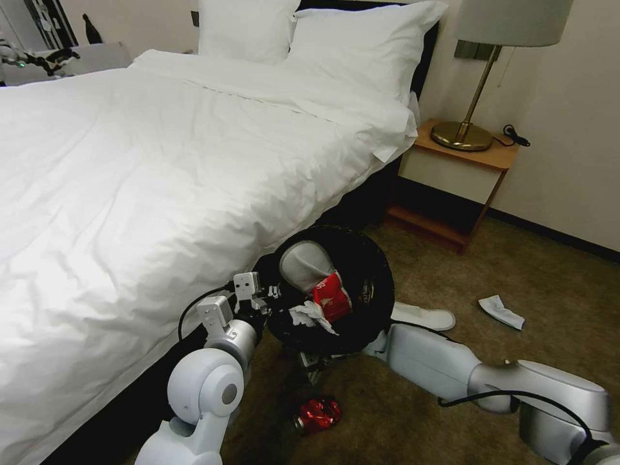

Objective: Pick up the trash bin, then pick up the garbage on the floor and place it into the trash bin.

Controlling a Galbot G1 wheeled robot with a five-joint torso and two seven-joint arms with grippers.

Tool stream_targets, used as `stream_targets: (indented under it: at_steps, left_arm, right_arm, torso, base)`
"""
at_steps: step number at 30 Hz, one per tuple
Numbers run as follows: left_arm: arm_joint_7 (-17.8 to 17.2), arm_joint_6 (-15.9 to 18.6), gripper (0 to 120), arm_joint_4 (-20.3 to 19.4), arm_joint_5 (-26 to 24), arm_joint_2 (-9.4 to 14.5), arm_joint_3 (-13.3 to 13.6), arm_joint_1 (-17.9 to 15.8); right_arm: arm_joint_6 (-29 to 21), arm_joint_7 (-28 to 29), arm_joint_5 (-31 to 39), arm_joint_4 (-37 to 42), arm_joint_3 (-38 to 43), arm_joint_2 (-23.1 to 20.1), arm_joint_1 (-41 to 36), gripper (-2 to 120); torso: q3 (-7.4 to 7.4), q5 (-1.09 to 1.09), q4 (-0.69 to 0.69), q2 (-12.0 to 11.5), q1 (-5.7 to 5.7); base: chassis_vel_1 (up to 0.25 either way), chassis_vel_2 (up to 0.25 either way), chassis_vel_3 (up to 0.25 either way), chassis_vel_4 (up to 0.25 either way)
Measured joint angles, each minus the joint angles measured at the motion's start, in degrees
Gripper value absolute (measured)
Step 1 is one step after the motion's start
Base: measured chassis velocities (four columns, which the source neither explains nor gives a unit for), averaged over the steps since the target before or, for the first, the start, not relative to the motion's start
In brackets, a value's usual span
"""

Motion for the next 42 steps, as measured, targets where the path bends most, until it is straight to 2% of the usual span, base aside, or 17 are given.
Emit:
stream_targets:
  at_steps: [7, 15, 42]
  left_arm:
    - [-0.04, -0.14, 0, 0.21, 0.29, -0.18, 0.02, 0.03]
    - [-0.05, -0.24, 0, 0.42, 0.5, -0.27, 0.15, -0.1]
    - [0.46, -0.48, 0, 0.48, 1.3, -0.43, 0.32, 0.12]
  right_arm:
    - [0.71, -4.93, 0.61, 1.52, 2.17, -4.01, -1.89, 100]
    - [1.47, -6.88, -0.62, 2.64, 5.26, -7.4, -5.0, 100]
    - [-0.13, -6.56, -0.22, 3.14, 5.27, -3.97, -5.64, 100]
  torso:
    - [0.0, 0.01, 0.01, 0.0, 0.0]
    - [0.0, 0.0, 0.0, 0.0, 0.0]
    - [0.0, -0.02, 0.01, 0.0, 0.0]
  base:
    - [0.0, 0.0, 0.0, 0.0]
    - [0.0, 0.0, 0.0, 0.0]
    - [0.0, 0.0, 0.0, 0.0]
